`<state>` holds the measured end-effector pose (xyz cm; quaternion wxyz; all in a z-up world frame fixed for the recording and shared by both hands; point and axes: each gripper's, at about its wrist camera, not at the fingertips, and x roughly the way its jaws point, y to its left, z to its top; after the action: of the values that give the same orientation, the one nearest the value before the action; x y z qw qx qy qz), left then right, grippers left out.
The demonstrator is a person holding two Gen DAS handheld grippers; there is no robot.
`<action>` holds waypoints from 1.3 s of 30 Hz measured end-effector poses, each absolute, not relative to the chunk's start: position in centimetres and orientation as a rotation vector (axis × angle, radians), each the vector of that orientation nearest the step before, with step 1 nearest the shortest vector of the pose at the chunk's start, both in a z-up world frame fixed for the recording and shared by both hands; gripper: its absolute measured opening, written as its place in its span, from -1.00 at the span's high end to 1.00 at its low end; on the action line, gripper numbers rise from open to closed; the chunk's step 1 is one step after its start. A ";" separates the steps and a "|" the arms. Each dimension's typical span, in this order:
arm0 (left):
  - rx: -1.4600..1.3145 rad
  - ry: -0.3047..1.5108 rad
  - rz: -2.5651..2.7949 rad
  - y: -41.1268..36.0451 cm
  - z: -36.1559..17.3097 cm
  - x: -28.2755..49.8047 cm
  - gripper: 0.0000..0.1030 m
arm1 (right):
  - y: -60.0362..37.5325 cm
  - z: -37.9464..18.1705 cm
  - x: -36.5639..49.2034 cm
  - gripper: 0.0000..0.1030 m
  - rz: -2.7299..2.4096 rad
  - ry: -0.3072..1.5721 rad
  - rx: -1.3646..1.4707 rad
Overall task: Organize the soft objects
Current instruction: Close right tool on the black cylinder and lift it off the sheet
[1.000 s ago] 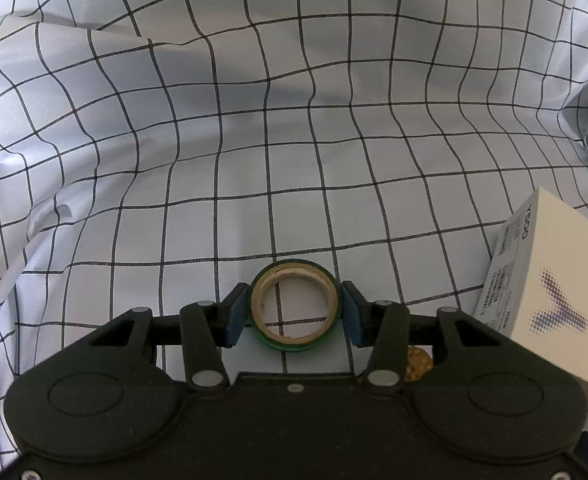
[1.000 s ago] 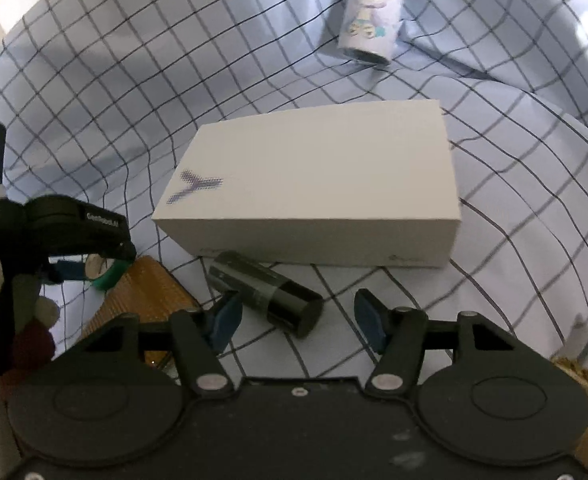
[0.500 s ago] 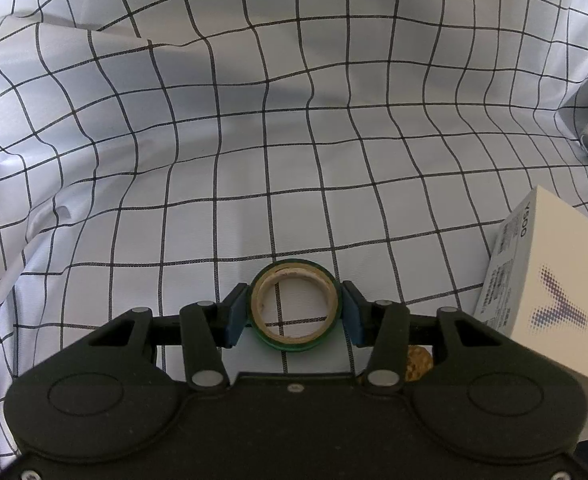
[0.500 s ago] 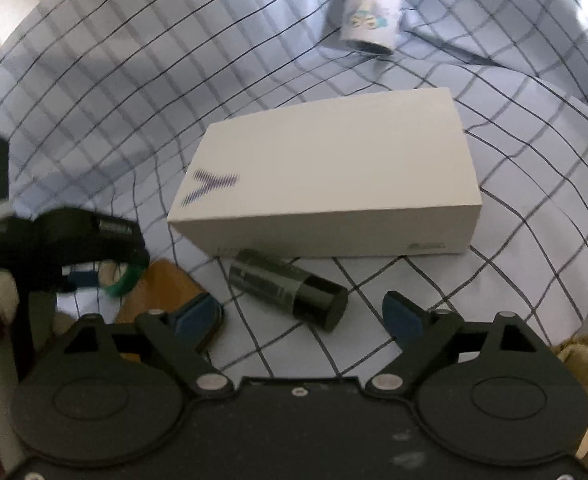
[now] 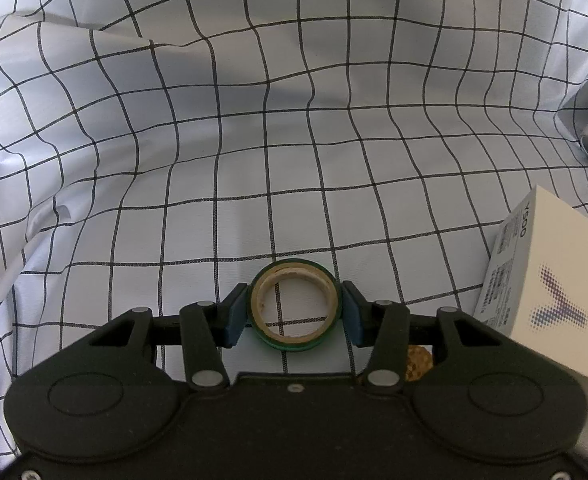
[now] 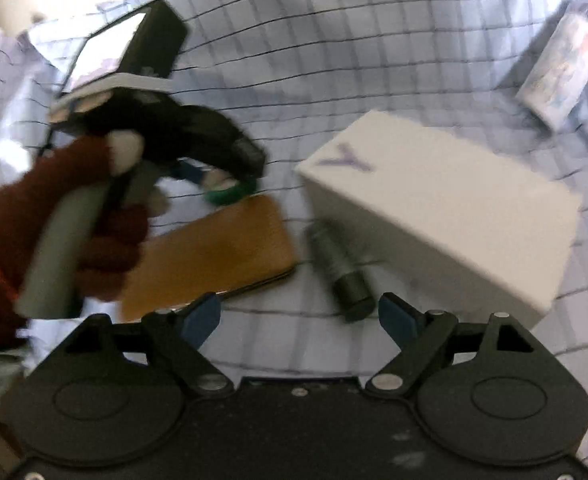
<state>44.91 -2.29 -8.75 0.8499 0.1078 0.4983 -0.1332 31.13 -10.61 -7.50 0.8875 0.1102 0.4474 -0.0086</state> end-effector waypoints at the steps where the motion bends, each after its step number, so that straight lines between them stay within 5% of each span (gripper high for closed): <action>1: 0.228 1.050 -0.280 -2.3 -8.7 44.9 0.07 | -11.0 -7.6 31.4 -0.67 -0.027 0.932 0.232; 6: 0.228 1.050 -0.279 -2.3 -8.7 44.9 0.07 | -11.3 -9.0 33.4 -0.55 -0.009 0.953 0.156; 10: 0.228 1.049 -0.280 -2.3 -8.7 44.9 0.07 | -10.4 -9.8 34.3 0.26 0.004 0.994 0.060; 13: 0.228 1.053 -0.281 -2.3 -8.7 44.9 0.07 | -10.8 -9.6 33.7 0.34 -0.008 1.016 0.084; 21: 0.227 1.055 -0.277 -2.3 -8.7 44.9 0.07 | -9.6 -8.4 31.9 0.32 0.176 1.075 0.303; 24: 0.227 1.055 -0.277 -2.3 -8.7 44.9 0.07 | -9.3 -8.0 31.7 0.25 0.142 1.029 0.179; 27: 0.227 1.054 -0.278 -2.3 -8.7 44.9 0.07 | -9.8 -7.5 31.2 -0.03 0.139 0.985 0.068; 33: 0.227 1.051 -0.278 -2.3 -8.8 44.8 0.07 | -10.0 -7.0 31.4 -0.07 0.176 0.905 -0.153; 39: 0.228 1.050 -0.279 -2.3 -8.7 44.8 0.07 | -8.3 -8.1 31.8 -0.34 0.292 0.823 -0.453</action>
<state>44.79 -2.28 -8.75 0.8500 0.1080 0.4984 -0.1323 31.81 -8.28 -8.15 0.8815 -0.2173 0.3950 0.1404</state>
